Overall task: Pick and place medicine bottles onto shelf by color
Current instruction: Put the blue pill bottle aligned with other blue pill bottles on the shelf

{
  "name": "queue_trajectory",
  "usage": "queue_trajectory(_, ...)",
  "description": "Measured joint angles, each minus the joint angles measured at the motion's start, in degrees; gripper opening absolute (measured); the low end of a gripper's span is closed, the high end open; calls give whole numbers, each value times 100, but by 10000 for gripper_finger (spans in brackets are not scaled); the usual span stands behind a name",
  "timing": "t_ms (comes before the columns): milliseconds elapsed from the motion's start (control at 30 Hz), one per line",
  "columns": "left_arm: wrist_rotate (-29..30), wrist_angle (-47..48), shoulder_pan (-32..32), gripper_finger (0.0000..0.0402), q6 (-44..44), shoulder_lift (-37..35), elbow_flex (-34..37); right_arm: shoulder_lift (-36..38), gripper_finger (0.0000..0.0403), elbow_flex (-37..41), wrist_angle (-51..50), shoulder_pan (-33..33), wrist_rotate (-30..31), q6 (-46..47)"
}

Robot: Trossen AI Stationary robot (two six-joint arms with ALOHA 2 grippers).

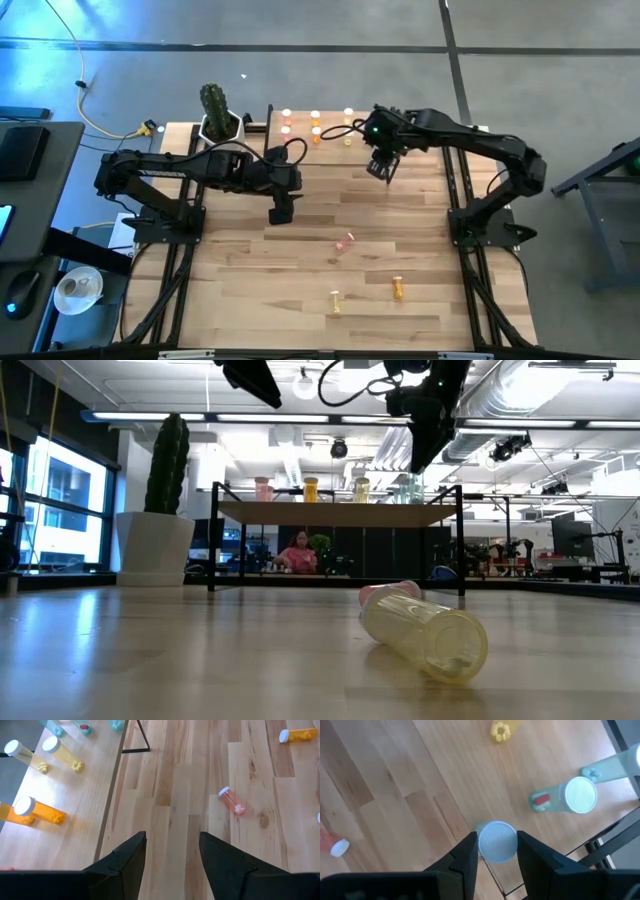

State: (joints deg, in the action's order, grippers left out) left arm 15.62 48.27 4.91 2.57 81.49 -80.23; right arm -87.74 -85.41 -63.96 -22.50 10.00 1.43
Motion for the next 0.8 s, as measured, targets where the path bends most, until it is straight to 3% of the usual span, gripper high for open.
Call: queue_trajectory(800,-1,36,-2,175,-39,2,0,-80,113,-2,109,-2,105,-45)
